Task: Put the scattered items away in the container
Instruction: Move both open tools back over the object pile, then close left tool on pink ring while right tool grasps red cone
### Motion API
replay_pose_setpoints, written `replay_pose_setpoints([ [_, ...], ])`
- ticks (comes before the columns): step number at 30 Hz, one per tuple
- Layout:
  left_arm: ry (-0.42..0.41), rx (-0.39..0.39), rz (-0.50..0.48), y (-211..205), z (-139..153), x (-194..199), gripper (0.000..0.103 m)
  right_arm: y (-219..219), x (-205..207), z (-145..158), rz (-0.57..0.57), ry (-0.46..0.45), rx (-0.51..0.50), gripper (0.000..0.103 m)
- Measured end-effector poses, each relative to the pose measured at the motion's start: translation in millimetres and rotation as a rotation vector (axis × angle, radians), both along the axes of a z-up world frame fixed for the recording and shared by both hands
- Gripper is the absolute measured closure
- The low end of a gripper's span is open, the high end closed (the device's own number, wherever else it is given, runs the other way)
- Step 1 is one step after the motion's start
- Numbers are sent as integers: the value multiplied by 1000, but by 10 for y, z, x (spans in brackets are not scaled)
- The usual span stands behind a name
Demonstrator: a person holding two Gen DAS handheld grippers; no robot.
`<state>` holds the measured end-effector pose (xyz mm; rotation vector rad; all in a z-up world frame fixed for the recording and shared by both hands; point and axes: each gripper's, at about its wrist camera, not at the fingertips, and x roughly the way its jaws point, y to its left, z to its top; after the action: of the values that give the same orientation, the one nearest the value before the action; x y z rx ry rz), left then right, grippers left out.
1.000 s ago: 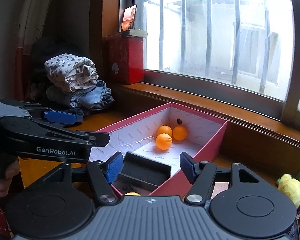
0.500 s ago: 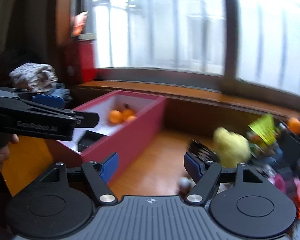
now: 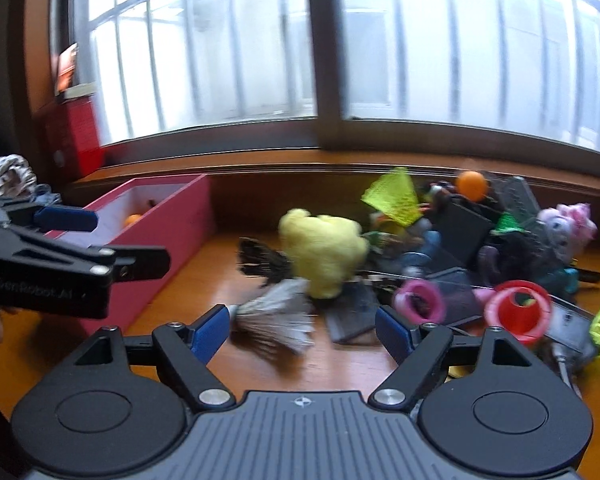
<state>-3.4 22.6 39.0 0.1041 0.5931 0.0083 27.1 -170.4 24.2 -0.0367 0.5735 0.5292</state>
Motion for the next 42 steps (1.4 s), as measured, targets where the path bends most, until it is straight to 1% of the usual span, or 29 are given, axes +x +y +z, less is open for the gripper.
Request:
replay_pose_setpoints([
  [5, 24, -7, -3, -135, -40, 36, 3, -254, 155, -62, -55, 9, -20, 21],
  [11, 58, 8, -27, -372, -123, 101, 3, -580, 288, -138, -126, -6, -76, 22],
  [19, 94, 49, -48, -670, -170, 180, 3, -935, 473, -249, -155, -21, -97, 21],
  [22, 102, 64, -46, -765, -181, 200, 3, -994, 607, -288, -160, -52, -157, 21],
  [28, 117, 88, -38, -934, -223, 254, 3, -1062, 904, -369, -137, -58, -188, 19],
  [30, 118, 91, -29, -982, -238, 276, 3, -1062, 986, -404, -129, -52, -197, 17],
  [34, 122, 85, -13, -1062, -285, 339, 3, -1026, 1088, -483, -93, -50, -220, 16],
  [40, 120, 82, -10, -1166, -348, 493, 3, -914, 1148, -584, -39, -87, -286, 15],
  [42, 118, 88, -15, -1196, -359, 573, 3, -892, 1177, -613, -29, -92, -293, 15],
])
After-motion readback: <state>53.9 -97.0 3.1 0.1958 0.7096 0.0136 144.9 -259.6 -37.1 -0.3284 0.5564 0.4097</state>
